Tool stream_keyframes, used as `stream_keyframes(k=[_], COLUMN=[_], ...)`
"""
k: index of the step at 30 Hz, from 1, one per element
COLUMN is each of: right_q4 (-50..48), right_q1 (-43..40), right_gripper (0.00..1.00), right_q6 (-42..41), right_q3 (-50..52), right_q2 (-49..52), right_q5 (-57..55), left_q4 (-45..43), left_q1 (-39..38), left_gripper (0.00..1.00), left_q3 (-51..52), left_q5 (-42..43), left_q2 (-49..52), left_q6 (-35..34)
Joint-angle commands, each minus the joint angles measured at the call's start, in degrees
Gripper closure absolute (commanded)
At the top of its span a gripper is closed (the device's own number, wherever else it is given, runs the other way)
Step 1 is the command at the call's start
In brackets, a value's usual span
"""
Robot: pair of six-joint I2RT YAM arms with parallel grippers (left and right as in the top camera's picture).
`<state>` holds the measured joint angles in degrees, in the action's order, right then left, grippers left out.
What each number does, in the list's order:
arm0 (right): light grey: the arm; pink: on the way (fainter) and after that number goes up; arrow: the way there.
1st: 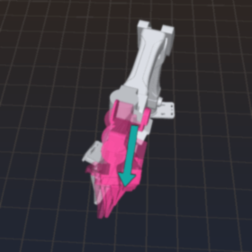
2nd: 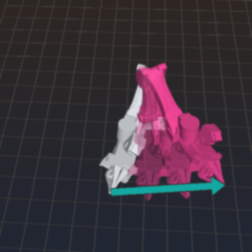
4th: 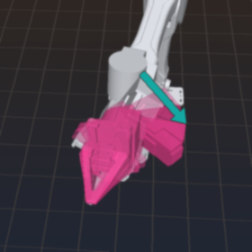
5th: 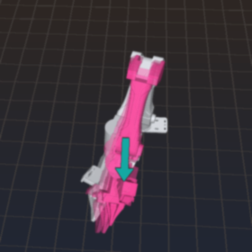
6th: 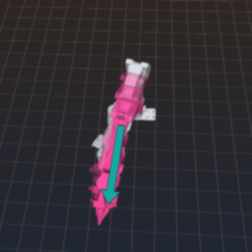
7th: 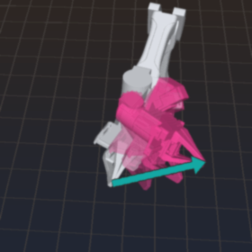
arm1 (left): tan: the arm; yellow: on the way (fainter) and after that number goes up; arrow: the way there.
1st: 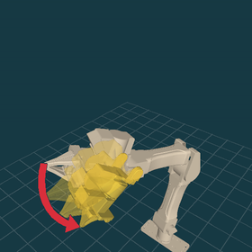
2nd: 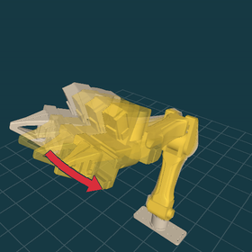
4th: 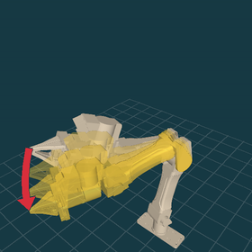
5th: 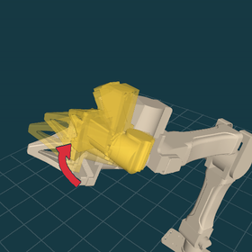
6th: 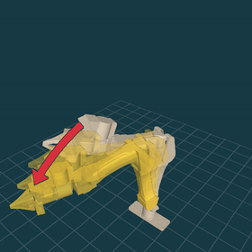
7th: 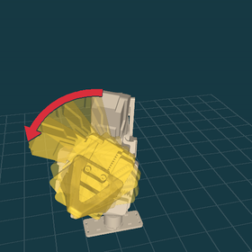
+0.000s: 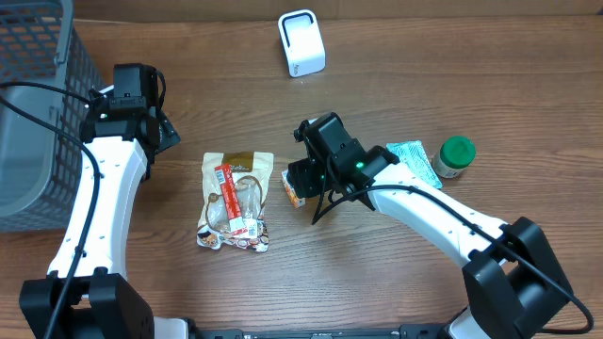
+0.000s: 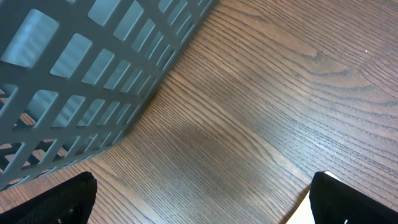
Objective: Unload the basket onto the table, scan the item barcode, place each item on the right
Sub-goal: 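Move the right gripper left over the orange Kleenex pack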
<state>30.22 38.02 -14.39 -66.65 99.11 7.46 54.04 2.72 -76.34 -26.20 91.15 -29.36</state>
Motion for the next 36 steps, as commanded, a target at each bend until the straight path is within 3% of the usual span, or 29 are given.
stream_keyframes(k=[1, 12, 26, 32, 36], right_q4=[-2.49, -3.06, 0.52, 2.51, 3.43], right_q1=[0.17, 0.17, 0.11, 0.42, 1.16], right_gripper=[0.43, 0.6, 0.59, 0.6, 0.7], right_q6=[-0.52, -0.63, -7.06, -7.43, -16.81], right_q3=[1.6, 1.77, 0.11, -5.97, -6.03], right_q2=[1.6, 5.75, 5.55, 4.17, 4.33], right_q5=[-0.31, -1.66, -22.45, -14.86, -10.78], left_q4=[-0.13, -0.13, -0.13, -0.13, -0.13], left_q1=[-0.15, -0.15, -0.15, -0.15, -0.15], left_gripper=[0.0, 0.0, 0.0, 0.0, 0.0], left_q3=[-0.94, -0.94, -0.94, -0.94, -0.94], left_q5=[-0.76, -0.76, -0.76, -0.76, -0.76], left_q2=[0.24, 0.24, 0.24, 0.24, 0.24], left_q6=[1.07, 1.07, 1.07, 1.07, 1.07])
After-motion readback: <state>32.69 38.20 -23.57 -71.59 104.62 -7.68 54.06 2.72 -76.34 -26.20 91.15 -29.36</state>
